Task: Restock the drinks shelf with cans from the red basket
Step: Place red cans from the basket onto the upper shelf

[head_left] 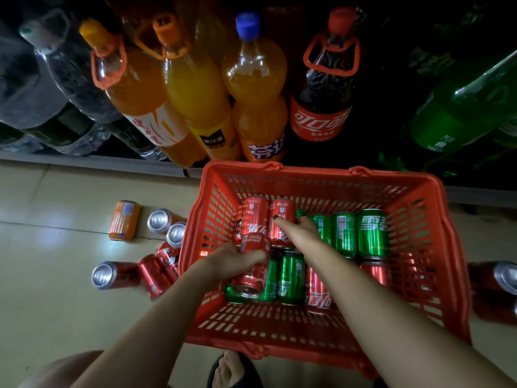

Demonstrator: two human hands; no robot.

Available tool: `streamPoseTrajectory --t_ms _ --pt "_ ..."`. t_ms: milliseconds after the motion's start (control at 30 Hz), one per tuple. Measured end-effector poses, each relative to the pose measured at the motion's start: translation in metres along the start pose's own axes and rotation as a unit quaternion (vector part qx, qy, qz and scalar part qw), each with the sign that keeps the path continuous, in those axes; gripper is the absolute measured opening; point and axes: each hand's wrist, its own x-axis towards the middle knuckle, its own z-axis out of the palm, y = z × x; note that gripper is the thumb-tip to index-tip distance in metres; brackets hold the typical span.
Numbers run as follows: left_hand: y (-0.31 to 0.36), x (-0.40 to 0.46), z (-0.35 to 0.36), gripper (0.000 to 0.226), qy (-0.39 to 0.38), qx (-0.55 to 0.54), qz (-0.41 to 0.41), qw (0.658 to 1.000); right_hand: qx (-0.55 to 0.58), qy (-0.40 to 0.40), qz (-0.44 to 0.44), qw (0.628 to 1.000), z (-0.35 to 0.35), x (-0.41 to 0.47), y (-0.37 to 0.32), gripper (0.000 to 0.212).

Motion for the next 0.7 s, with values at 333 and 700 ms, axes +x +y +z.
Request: streamPoseTrajectory --t_ms 333,700 --pt "0.031 0.032 -0.007 0.042 0.149 -0.157 0.049 0.975 0.076 -0.015 0.036 0.996 -0.001 0.007 0.0 0.029" --pt "0.031 0.061 -0.003 0.115 0.163 -0.153 0.034 0.974 0.08 0.042 -0.018 0.996 0.007 0.013 0.003 0.033"
